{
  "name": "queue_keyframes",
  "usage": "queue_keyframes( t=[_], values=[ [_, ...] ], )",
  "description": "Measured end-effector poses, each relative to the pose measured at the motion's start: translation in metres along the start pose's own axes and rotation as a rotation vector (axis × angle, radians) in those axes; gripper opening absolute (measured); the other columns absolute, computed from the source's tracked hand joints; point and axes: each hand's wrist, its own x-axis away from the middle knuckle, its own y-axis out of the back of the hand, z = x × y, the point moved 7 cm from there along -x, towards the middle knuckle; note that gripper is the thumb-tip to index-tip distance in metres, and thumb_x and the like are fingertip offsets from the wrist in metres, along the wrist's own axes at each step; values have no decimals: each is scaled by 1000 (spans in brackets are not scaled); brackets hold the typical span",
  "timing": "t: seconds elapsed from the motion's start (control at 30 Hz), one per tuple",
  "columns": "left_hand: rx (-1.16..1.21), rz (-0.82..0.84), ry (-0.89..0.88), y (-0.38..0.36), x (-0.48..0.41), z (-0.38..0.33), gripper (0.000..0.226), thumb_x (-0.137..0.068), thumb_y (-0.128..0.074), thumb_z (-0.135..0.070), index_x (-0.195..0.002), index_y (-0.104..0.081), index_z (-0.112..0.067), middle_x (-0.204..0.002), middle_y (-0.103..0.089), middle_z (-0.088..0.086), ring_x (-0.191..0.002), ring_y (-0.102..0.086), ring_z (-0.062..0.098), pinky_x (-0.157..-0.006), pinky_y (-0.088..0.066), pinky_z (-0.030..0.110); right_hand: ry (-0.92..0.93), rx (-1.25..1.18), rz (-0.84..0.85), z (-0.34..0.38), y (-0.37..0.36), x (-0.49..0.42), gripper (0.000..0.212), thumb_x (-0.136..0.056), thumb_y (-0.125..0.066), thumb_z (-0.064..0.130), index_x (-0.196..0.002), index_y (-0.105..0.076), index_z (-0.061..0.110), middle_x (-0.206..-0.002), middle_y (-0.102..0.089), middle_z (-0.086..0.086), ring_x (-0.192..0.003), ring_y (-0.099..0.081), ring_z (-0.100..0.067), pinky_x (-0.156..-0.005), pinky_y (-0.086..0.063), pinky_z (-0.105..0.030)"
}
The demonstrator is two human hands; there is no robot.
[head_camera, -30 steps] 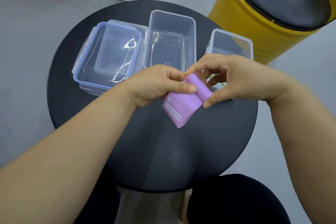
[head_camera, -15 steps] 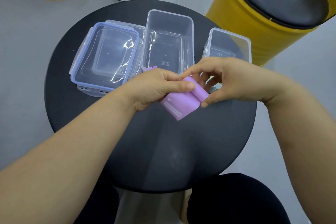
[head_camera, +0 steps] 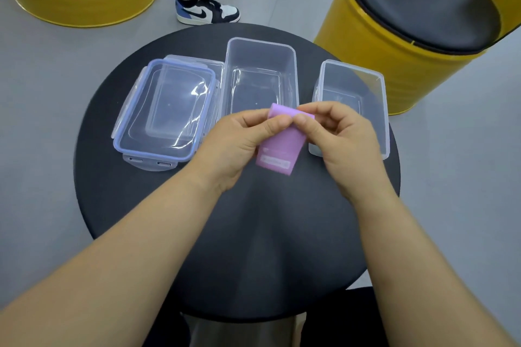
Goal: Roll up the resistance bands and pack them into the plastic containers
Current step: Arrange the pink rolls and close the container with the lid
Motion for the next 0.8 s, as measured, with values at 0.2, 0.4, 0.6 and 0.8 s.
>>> queue_keyframes(
  t=[0.2, 0.4, 0.6, 0.8],
  values=[
    [-117, 15, -24, 0, 1, -2, 30, -71, -66, -29, -98, -71, -16, -95, -73, 0, -87, -67, 12, -83, -54, 29, -4, -9, 13, -7, 5, -2, 15, -79, -72, 12, -85, -68, 26, -76, -70, 11, -76, -66, -4, -76, -56, -24],
    [-246, -37, -83, 6, 1, -8, 13, -84, -66, -10, -93, -71, -17, -88, -74, 2, -82, -68, 12, -78, -57, 26, -6, -50, 26, -12, 8, 0, 26, -74, -74, 1, -82, -68, 25, -73, -72, 16, -76, -68, -2, -71, -54, -17],
    [-328, -81, -144, 10, 2, -12, 23, -78, -72, -6, -89, -71, -25, -84, -73, -6, -79, -69, 10, -84, -55, 26, -59, -91, 63, -19, 4, 1, 24, -81, -69, 4, -94, -66, 24, -86, -71, 8, -82, -68, -4, -76, -54, -20],
    [-307, -73, -160, 7, 2, -12, 29, -76, -71, 3, -86, -71, -24, -78, -73, -10, -78, -69, 7, -77, -53, 17, -138, -94, 69, -28, 3, 2, 12, -90, -60, 14, -100, -66, 18, -91, -71, -12, -79, -69, -14, -71, -58, -28]
  ],
)
